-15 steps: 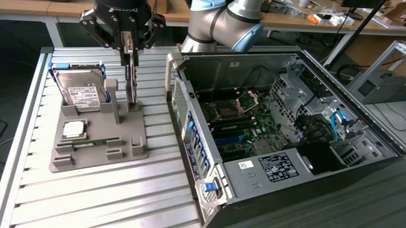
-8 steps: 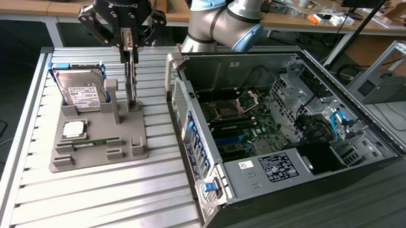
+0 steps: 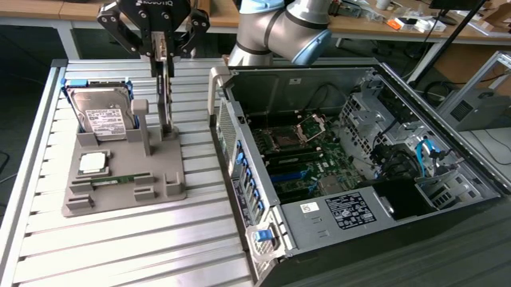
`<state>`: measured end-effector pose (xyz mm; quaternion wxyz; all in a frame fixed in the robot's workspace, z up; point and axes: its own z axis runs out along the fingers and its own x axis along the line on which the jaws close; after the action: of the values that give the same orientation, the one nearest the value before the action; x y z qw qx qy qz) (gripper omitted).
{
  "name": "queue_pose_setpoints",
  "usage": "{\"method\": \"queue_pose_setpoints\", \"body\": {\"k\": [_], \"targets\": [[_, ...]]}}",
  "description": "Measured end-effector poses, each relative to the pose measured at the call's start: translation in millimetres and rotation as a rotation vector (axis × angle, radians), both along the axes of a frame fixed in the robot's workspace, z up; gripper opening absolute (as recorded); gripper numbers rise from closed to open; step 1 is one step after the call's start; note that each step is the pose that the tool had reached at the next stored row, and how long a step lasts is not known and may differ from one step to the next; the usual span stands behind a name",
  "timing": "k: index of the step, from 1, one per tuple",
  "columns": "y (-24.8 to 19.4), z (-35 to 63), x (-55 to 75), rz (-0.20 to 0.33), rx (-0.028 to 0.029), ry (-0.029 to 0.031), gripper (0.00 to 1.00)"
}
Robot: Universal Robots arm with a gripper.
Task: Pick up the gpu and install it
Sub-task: 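Pick up the gpu and move the gpu toward the slot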
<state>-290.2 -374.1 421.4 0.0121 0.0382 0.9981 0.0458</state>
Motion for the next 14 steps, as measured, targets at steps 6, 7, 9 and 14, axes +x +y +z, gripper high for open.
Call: {"method": "queue_pose_setpoints", "body": {"k": [6, 7, 9, 14], "targets": [[-0.1, 1.9, 0.0, 0.000, 0.0017, -0.0002, 0.27], [-0.1, 2.5, 0.0, 0.000, 0.0017, -0.0002, 0.27], [-0.1, 4.3, 0.0, 0.000, 0.0022, -0.0001, 0.27], [-0.1, 7.1, 0.0, 0.000, 0.0044, -0.0001, 0.27]]}}
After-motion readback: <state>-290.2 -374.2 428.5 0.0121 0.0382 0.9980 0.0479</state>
